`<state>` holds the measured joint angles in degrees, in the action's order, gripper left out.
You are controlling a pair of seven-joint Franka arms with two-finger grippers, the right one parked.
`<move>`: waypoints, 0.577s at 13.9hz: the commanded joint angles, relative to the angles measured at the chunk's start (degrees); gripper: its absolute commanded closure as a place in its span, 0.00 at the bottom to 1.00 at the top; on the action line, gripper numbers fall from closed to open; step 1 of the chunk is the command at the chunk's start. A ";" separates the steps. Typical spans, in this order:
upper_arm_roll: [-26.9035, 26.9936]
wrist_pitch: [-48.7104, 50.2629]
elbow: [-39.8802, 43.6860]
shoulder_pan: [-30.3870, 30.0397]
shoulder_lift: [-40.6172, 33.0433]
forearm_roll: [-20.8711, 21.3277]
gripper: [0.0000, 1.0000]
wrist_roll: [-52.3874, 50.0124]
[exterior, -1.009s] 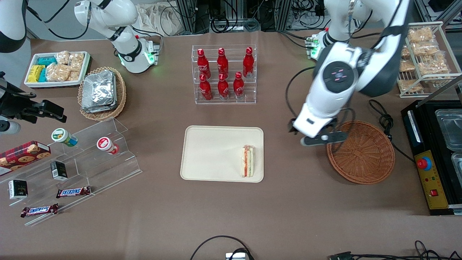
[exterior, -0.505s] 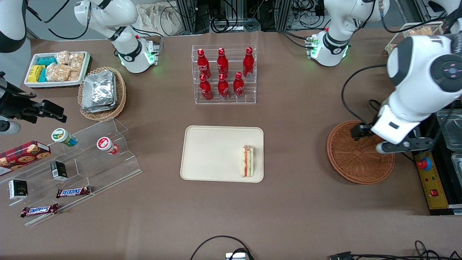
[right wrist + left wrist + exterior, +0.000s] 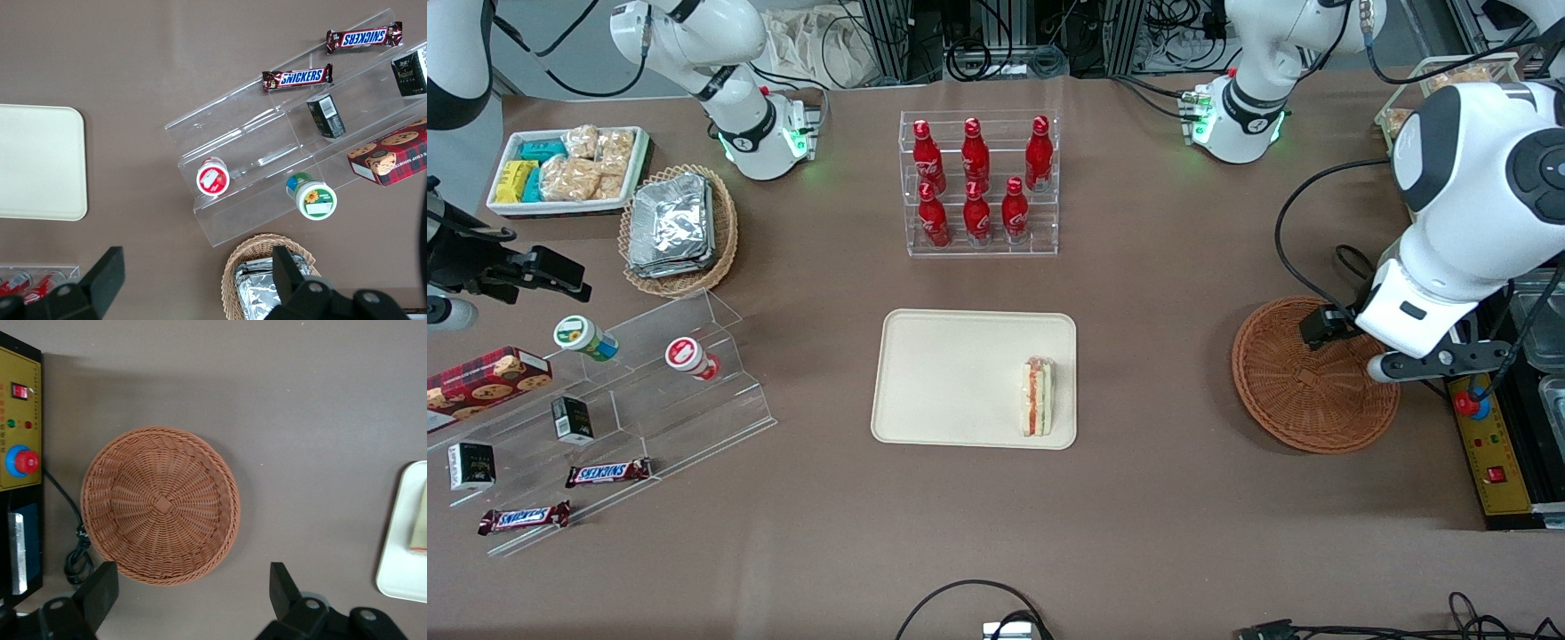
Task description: Place sandwich from basket to tray
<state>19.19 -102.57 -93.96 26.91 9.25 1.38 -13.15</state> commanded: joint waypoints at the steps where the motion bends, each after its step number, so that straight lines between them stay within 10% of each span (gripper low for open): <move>1: 0.50 1.93 2.72 -0.36 1.20 -3.22 0.00 1.02; 8: -8.25 5.97 -3.15 -11.75 -4.41 -4.02 0.00 7.35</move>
<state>16.36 -97.93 -93.63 21.73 8.65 -1.61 -7.73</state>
